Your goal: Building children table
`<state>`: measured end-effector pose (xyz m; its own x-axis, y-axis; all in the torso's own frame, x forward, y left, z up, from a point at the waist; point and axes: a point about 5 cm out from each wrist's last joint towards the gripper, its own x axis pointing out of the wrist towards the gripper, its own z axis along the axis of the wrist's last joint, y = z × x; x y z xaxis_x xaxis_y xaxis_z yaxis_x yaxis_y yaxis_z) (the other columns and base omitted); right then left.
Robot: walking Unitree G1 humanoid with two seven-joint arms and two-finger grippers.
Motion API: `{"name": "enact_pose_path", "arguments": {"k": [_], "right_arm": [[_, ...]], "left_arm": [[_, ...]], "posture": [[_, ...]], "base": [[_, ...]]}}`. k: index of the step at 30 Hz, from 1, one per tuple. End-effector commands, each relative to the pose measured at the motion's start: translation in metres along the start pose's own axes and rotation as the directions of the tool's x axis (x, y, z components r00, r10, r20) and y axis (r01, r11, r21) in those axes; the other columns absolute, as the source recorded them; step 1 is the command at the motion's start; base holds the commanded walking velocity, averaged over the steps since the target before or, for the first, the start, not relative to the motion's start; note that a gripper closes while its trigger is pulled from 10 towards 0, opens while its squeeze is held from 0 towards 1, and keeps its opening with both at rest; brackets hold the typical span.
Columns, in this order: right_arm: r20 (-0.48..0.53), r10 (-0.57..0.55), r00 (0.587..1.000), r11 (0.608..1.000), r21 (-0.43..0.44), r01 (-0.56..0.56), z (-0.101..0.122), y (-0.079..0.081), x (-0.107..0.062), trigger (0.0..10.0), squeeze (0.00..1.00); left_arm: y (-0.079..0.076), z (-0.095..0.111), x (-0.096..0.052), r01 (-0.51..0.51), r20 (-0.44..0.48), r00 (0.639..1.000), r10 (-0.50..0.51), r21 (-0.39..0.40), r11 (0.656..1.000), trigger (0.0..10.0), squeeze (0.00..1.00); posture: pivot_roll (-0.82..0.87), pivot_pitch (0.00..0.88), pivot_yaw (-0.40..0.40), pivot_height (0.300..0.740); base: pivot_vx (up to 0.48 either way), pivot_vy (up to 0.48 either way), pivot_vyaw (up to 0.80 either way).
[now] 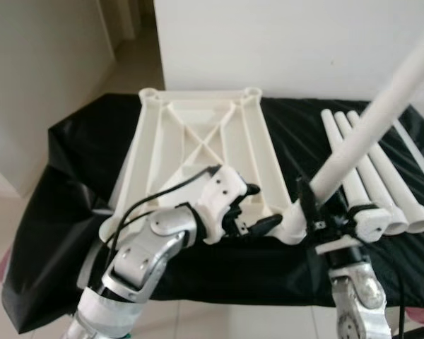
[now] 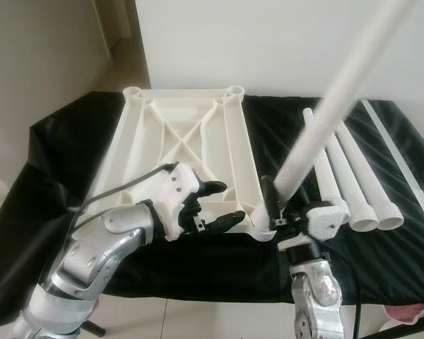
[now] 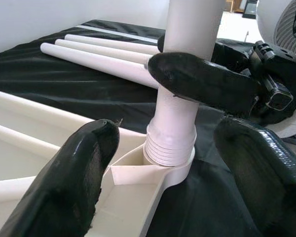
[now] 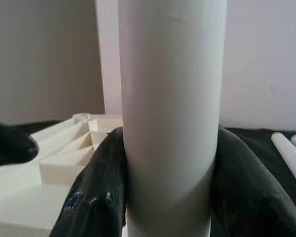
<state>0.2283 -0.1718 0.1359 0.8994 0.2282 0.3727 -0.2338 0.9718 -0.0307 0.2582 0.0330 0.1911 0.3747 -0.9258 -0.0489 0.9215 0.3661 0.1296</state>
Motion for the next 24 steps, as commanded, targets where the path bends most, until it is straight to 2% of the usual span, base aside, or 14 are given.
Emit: {"name": "enact_pose_path", "arguments": {"k": [1, 12, 18, 24], "right_arm": [[-0.193, 0.063, 0.979, 0.998, 0.037, -0.057, -0.032, 0.013, -0.018, 10.0, 0.0], [-0.199, 0.089, 0.976, 0.996, 0.014, -0.088, -0.033, 0.016, -0.02, 10.0, 0.0], [-0.214, 0.086, 0.973, 0.996, 0.014, -0.085, -0.033, 0.016, -0.013, 10.0, 0.0], [-0.314, 0.024, 0.949, 0.999, 0.043, -0.011, -0.037, 0.009, -0.004, 10.0, 0.0]], "left_arm": [[0.001, 0.005, -0.002, -0.003, 0.004, 1.0, 0.003, 0.021, 1.0, 10.0, 0.0], [0.002, 0.005, -0.002, -0.004, 0.004, 1.0, 0.004, 0.021, 1.0, 10.0, 0.0], [0.001, 0.006, -0.002, -0.002, 0.005, 1.0, 0.002, 0.021, 1.0, 10.0, 0.0], [0.002, 0.006, -0.002, -0.005, 0.003, 1.0, 0.004, 0.025, 1.0, 10.0, 0.0]], "posture": [[-0.03, 0.062, 0.02, 0.74], [-0.03, 0.068, 0.023, 0.74], [-0.03, 0.07, 0.024, 0.74], [-0.03, 0.068, 0.02, 0.74]], "base": [[0.0, 0.0, 0.0], [0.0, 0.0, 0.0], [0.0, 0.0, 0.0], [0.0, 0.0, 0.0]]}}
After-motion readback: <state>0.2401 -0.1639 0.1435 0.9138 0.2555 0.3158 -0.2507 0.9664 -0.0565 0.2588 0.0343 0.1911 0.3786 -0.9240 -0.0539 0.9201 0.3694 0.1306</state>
